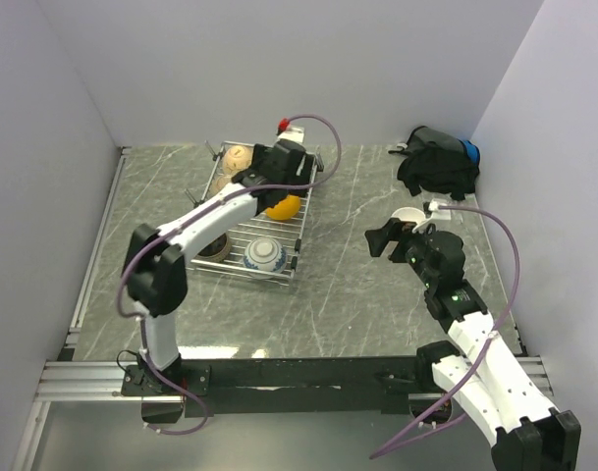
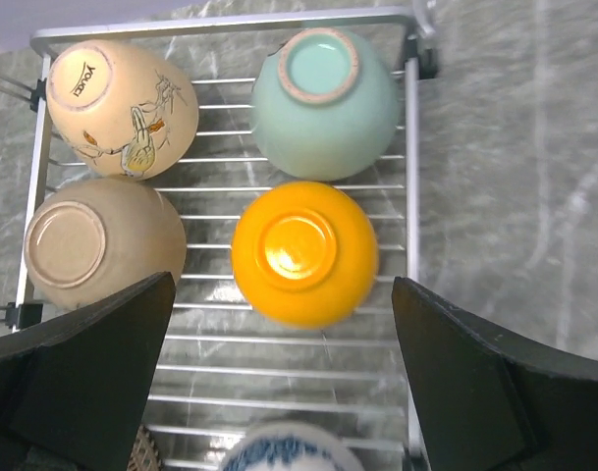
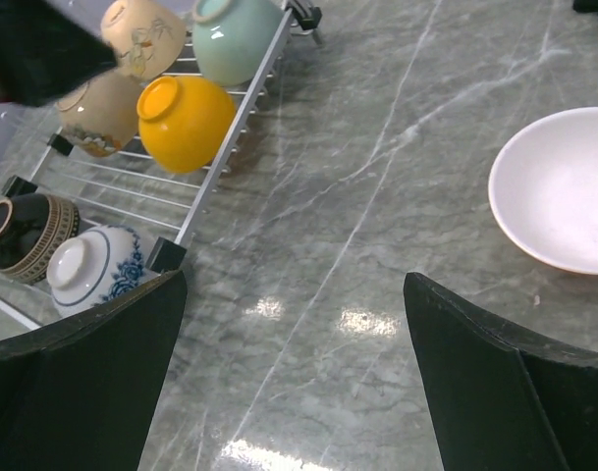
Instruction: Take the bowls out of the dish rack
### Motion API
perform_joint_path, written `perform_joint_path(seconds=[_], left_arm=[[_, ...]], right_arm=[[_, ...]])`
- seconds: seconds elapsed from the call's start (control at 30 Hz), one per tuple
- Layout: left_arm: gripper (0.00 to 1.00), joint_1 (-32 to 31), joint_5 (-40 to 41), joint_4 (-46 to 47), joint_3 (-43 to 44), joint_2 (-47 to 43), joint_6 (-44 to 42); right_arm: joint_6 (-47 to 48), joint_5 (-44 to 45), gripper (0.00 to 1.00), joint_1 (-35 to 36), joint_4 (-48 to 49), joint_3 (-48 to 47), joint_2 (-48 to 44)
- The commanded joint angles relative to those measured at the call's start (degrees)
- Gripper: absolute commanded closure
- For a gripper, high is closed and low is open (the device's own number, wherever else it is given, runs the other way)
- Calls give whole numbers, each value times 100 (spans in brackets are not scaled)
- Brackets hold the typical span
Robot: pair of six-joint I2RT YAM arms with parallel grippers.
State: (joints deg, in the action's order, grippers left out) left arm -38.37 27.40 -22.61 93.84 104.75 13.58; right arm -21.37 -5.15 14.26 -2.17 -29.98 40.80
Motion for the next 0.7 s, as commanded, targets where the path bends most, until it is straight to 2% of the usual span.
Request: perform_joint_path(seconds=[0.0,0.17,0.33,0.43,0.57,0.67], left_arm=[[1,22,784,-262,809,739,-67],[1,101,864,-253,1355,1520,-58],[1,277,732,-121,1593,1812,74],[1,321,740,-357,1655,1961,188],[6,330,793,-271,1015,1603,346],[6,356,890,-209,269,1216,460]], right_arm=[[45,-294,0,-11,499,150,-168],[106,-250,0,-11,464,203,-160],[185,-259,0,-11,560,352,-90],[194,-346,0,-11,525,343,7],[220,-434,0,-11,481,291,51],[220,-461,0,-11,464,299,34]])
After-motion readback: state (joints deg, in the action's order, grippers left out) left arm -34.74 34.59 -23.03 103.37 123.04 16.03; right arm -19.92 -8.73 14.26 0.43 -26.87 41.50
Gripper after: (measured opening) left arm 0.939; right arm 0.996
